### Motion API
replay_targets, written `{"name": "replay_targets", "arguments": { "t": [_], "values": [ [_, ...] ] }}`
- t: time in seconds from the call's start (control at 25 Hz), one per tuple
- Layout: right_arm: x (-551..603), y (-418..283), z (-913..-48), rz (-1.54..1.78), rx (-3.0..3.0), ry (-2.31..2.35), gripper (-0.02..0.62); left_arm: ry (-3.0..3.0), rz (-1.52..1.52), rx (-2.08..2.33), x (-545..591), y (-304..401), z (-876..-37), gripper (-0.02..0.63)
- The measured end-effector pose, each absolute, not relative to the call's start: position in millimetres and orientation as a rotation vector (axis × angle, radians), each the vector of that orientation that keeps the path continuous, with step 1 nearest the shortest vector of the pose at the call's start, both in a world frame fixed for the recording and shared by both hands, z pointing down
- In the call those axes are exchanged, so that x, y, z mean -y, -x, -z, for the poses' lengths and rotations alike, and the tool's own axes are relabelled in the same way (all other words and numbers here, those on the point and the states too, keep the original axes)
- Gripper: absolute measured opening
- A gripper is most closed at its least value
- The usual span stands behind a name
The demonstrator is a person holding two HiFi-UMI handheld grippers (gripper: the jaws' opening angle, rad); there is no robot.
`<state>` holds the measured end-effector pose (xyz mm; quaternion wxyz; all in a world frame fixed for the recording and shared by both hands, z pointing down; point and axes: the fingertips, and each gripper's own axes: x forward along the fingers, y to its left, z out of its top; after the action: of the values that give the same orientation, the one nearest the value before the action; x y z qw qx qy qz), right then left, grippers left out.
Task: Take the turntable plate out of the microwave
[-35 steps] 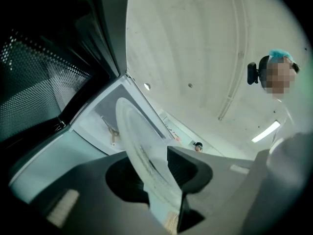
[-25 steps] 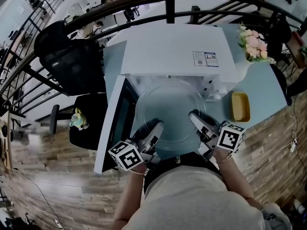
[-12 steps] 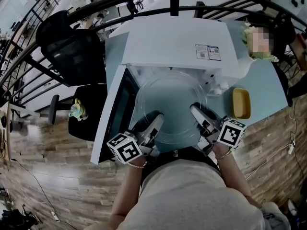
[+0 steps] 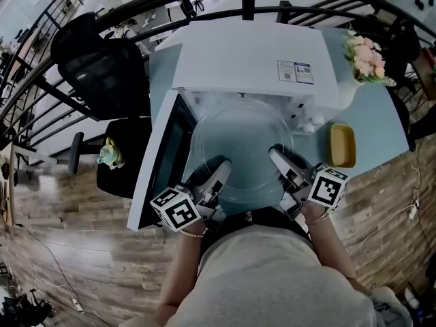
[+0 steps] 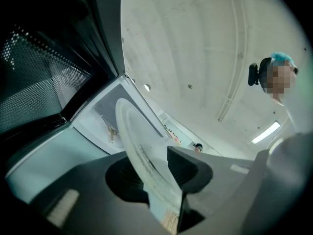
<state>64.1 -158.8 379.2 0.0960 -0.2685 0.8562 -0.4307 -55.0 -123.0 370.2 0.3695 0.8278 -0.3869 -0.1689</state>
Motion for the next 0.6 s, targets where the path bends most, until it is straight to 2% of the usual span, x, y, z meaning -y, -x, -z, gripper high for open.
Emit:
{"name": "replay_targets", "arguments": {
  "t": [0.6],
  "values": [
    [160.0, -64.5, -378.4, 1.268, -2.550, 0.810, 0.153, -2.133, 0.428, 0.971, 125.4, 54.4, -370.0, 0.118]
  ]
}}
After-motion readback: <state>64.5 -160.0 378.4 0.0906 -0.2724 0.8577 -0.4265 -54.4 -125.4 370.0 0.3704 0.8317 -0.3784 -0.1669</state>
